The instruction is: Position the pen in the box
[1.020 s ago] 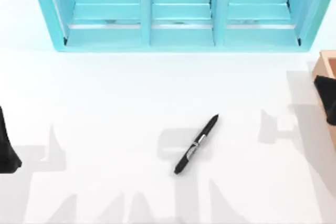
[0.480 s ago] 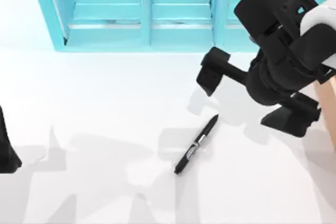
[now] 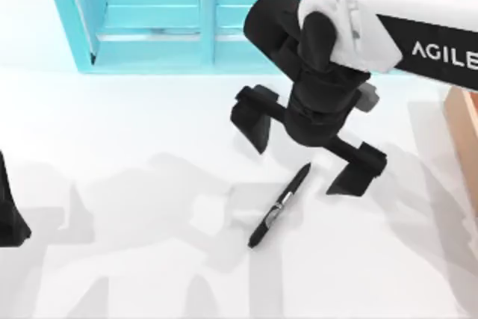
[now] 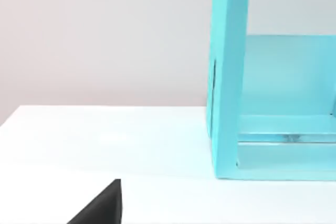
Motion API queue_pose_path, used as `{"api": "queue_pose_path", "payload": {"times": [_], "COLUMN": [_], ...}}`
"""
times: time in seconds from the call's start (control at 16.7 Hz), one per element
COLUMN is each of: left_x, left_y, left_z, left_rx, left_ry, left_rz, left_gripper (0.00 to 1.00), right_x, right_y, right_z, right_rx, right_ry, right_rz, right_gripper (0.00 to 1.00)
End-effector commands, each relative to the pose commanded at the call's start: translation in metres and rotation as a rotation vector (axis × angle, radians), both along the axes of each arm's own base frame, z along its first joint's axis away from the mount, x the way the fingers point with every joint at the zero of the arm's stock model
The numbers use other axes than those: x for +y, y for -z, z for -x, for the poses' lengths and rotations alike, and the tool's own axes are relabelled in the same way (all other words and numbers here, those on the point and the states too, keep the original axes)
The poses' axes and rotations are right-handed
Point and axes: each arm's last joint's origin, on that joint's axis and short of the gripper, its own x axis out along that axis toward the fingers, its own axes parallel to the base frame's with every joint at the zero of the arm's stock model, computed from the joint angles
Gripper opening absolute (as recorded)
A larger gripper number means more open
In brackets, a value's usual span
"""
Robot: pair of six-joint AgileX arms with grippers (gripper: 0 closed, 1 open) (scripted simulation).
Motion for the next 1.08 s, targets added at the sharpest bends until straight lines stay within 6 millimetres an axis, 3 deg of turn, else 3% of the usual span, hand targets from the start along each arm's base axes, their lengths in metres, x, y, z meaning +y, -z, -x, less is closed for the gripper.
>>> {"api": "queue_pose_path", "payload": {"times": [0.48, 0.9, 1.08], "left_x": [0.000, 0.000, 0.000], "left_y": [0.000, 0.000, 0.000], "left_z": [0.000, 0.000, 0.000], "left_rx": [0.000, 0.000, 0.000], "left_ry": [0.000, 0.000, 0.000], "left_rz": [0.000, 0.000, 0.000], "left_gripper": [1.00, 1.00, 1.00], "right_x": [0.001, 0.009, 0.009], "right_y": [0.008, 0.089, 0.102], "right_z": [-0.004, -0.009, -0.008], "right_rx": [0.010, 0.004, 0.009], "right_ry": [0.010, 0.009, 0.009], "right_rz": [0.006, 0.000, 0.004], "right_gripper": [1.00, 1.00, 1.00]}}
